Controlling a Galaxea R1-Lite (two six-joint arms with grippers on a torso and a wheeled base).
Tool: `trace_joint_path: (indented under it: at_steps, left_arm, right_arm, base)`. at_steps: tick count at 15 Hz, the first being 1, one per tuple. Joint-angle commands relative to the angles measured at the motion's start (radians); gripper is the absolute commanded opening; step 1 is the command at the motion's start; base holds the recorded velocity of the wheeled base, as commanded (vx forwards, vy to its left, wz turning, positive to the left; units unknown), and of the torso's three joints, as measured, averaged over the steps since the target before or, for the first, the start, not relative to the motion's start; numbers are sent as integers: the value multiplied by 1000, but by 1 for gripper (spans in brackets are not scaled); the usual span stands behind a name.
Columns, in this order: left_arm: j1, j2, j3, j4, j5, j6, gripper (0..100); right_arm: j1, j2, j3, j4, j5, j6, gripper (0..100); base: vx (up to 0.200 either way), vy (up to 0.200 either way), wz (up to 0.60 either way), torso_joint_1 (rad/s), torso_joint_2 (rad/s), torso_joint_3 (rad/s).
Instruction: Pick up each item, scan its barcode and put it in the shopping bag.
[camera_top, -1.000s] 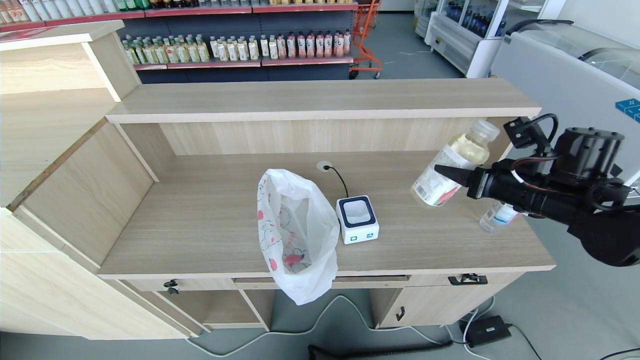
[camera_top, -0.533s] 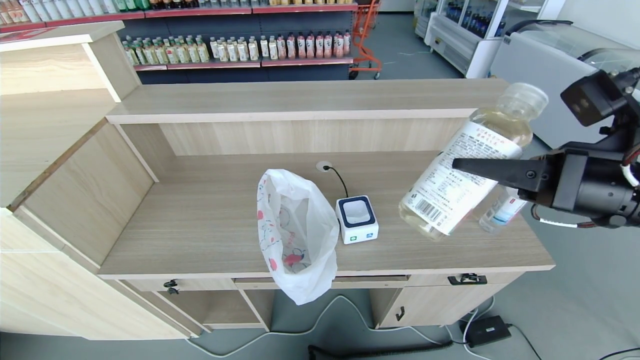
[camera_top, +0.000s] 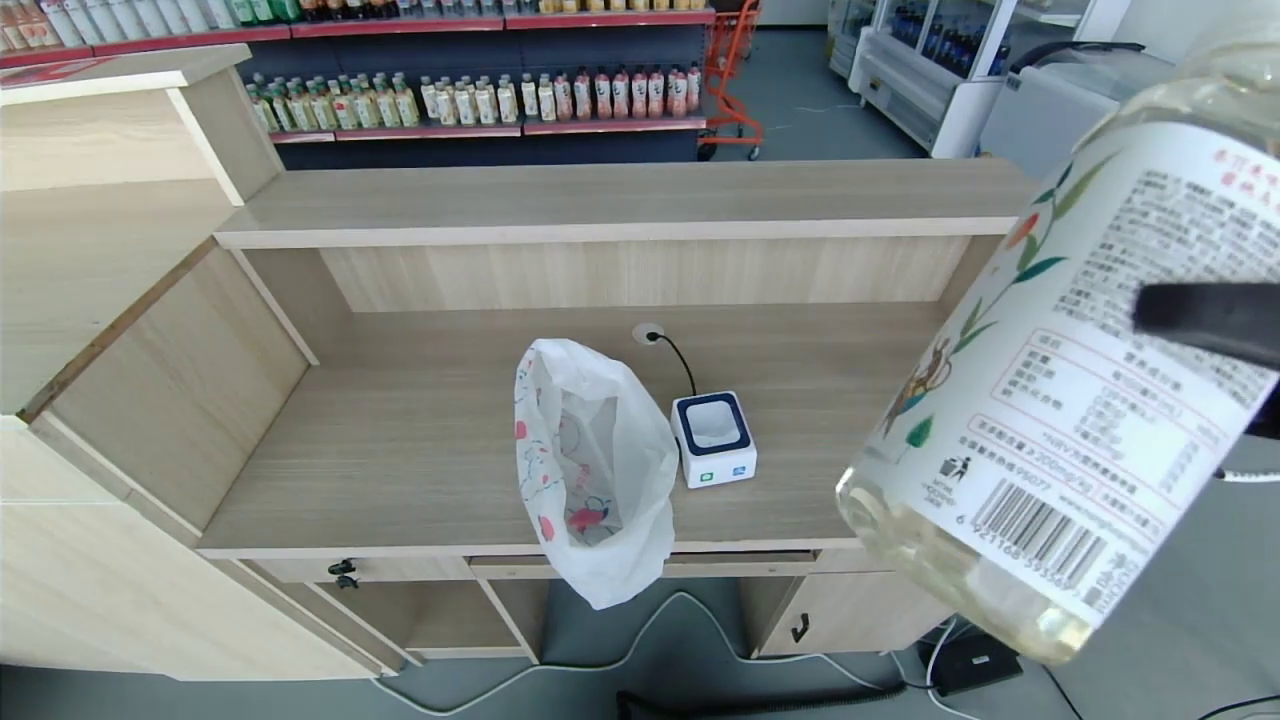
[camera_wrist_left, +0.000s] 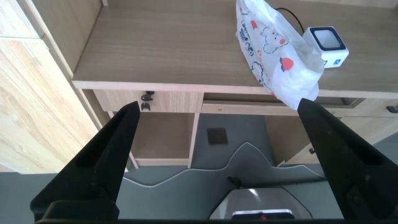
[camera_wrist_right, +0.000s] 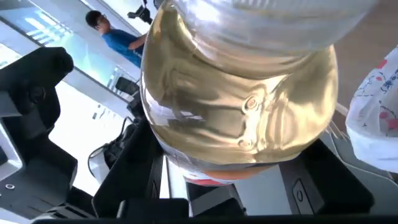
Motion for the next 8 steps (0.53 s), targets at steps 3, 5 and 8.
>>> trace_joint_path:
  at_steps: [3, 5, 8]
  left_arm:
    - [0, 0, 0, 0, 0, -1, 100]
    - [0, 0, 0, 0, 0, -1, 100]
    - [0, 0, 0, 0, 0, -1, 100]
  right_arm:
    - [35, -68, -5, 64, 15, 8, 0]
    - [35, -82, -2, 70, 19, 8, 0]
    - [33, -105, -5, 105, 20, 9, 0]
  base:
    - [0, 0, 0, 0, 0, 0]
    - [0, 0, 0, 0, 0, 0]
    - [0, 0, 0, 0, 0, 0]
